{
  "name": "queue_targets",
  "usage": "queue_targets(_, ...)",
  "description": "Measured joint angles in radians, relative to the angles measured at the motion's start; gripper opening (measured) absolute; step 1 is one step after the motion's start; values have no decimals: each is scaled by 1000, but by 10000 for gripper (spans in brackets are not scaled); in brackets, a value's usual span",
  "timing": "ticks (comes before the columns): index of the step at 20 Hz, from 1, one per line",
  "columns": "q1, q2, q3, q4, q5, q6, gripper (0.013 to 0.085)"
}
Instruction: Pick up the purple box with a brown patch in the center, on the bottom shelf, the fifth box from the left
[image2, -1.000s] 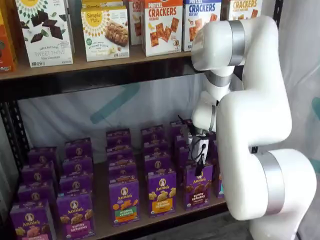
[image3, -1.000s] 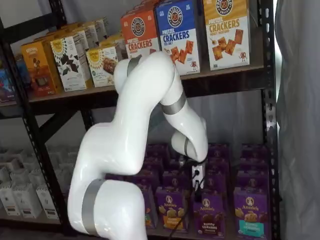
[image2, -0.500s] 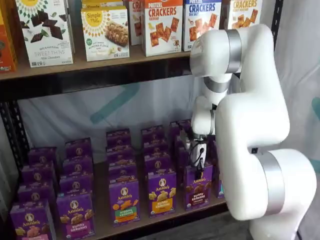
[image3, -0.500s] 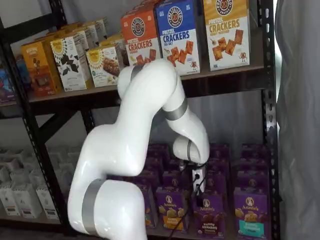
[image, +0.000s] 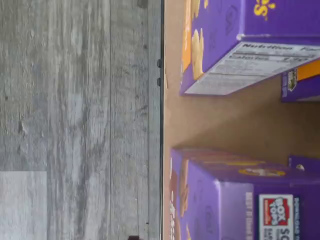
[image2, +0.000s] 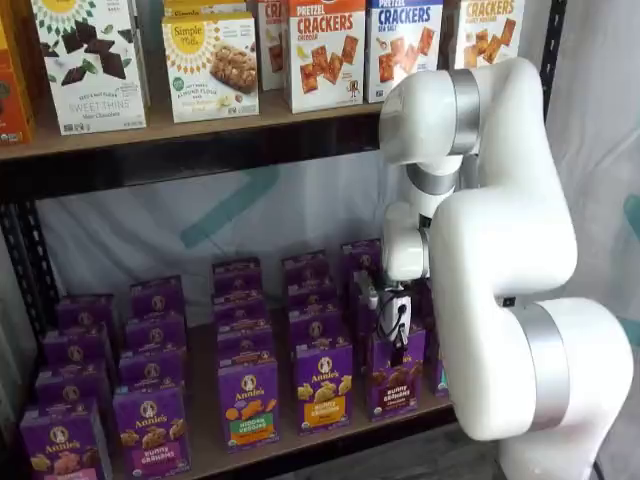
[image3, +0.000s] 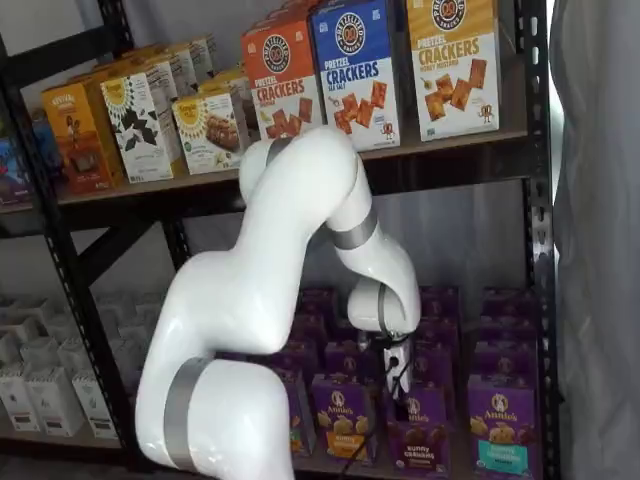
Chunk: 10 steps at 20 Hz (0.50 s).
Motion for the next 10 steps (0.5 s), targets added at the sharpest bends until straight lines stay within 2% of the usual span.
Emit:
queue_targets(2, 0, 4, 2, 0, -11, 0, 850)
queue_targets(6, -2, 11, 3, -40, -30, 35, 850)
queue_targets(10, -2, 16, 0, -57, -27, 51, 850)
